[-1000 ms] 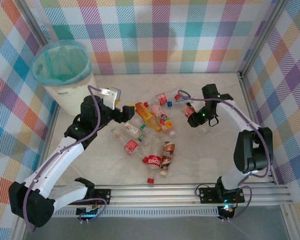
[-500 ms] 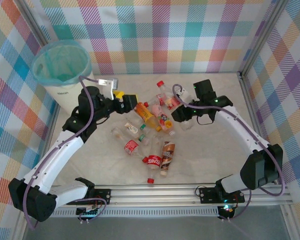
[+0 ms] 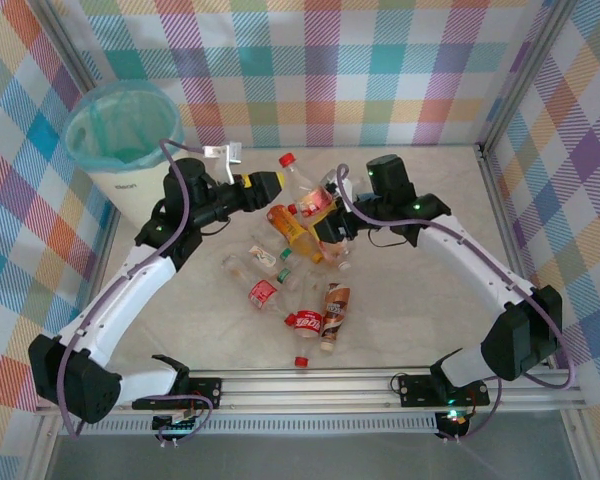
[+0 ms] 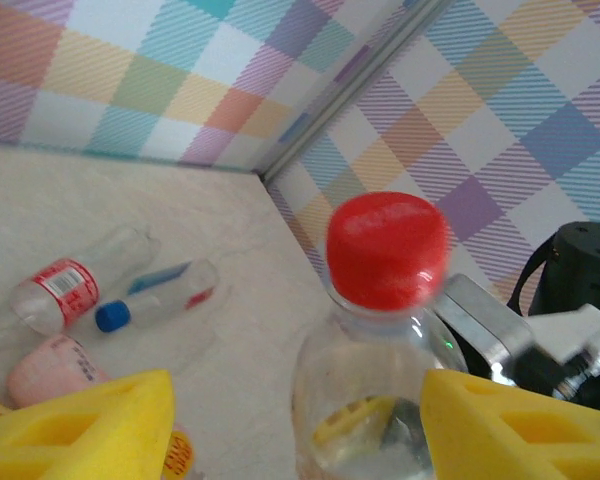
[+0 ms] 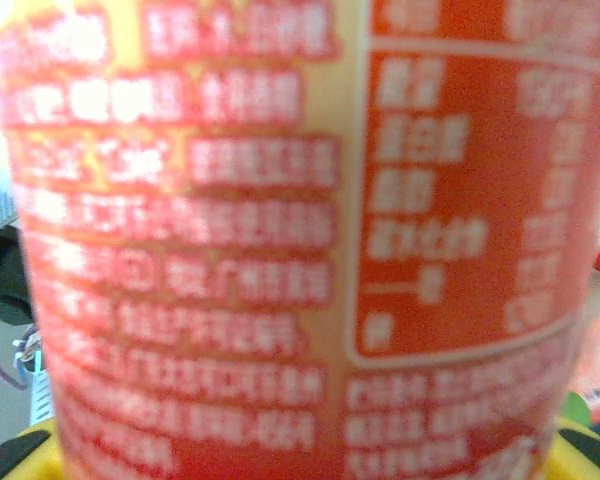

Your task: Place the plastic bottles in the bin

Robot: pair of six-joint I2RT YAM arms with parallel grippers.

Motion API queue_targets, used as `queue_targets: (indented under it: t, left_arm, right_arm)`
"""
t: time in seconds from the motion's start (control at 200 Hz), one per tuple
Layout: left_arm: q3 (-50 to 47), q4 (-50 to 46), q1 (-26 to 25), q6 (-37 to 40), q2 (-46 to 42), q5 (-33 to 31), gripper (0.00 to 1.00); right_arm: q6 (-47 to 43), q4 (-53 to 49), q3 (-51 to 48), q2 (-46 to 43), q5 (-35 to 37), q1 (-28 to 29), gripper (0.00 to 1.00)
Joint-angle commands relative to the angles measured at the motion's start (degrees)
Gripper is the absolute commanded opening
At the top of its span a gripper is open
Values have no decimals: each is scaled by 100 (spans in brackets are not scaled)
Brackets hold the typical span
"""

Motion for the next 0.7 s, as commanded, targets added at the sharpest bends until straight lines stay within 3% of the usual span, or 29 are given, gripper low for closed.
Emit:
queue_targets:
  t: [0.0, 0.385, 0.695]
  left_arm:
    - [212, 349, -66, -423, 64, 396, 64]
    - [124, 400, -69, -294, -77, 378, 59]
    - [140, 304, -69, -211, -97, 183, 18]
  right_arm:
    - [57, 240, 124, 167, -363, 134, 46]
    - [-69, 168, 237, 339, -551, 294, 46]
    - [-276, 12, 261, 381, -603, 352, 47]
